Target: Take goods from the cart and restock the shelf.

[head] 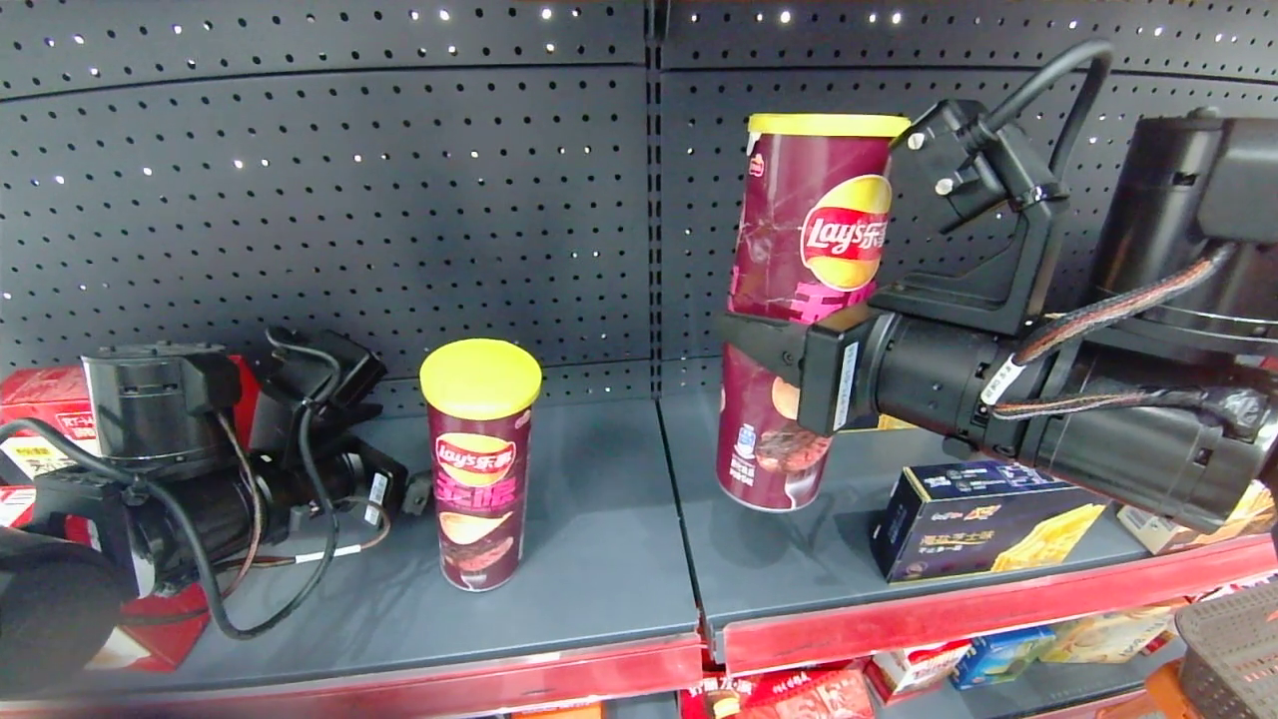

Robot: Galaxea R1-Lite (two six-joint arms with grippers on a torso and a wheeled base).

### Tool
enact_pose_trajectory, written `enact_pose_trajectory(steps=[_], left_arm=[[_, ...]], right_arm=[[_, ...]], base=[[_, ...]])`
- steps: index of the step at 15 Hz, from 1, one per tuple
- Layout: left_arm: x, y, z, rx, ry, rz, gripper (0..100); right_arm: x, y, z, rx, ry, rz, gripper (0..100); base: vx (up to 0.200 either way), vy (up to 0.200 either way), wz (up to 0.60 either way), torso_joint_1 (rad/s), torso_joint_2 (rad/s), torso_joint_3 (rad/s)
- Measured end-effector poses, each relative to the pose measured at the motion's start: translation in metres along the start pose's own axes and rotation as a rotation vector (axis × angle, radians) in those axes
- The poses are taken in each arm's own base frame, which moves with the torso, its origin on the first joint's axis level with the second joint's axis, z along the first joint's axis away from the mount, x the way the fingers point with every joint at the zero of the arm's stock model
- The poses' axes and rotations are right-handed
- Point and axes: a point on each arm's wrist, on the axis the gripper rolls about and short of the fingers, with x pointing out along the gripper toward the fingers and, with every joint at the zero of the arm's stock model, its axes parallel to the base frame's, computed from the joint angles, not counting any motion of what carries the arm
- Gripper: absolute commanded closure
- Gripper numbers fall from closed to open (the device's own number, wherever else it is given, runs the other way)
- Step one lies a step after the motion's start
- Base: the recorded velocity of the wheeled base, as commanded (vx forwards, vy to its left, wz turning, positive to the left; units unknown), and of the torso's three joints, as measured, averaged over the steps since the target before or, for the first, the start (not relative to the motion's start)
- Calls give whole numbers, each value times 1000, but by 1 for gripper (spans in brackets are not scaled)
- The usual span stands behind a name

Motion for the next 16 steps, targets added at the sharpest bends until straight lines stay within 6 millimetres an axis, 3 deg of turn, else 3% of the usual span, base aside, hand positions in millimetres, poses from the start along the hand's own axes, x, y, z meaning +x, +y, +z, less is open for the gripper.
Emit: enact_pose_trajectory(steps=[16], left_arm=[[-4,-5,-22,-13,85,4,0]], right_arm=[[0,-1,1,-1,-5,-1,100]], base=[[0,0,0,0,0,0]])
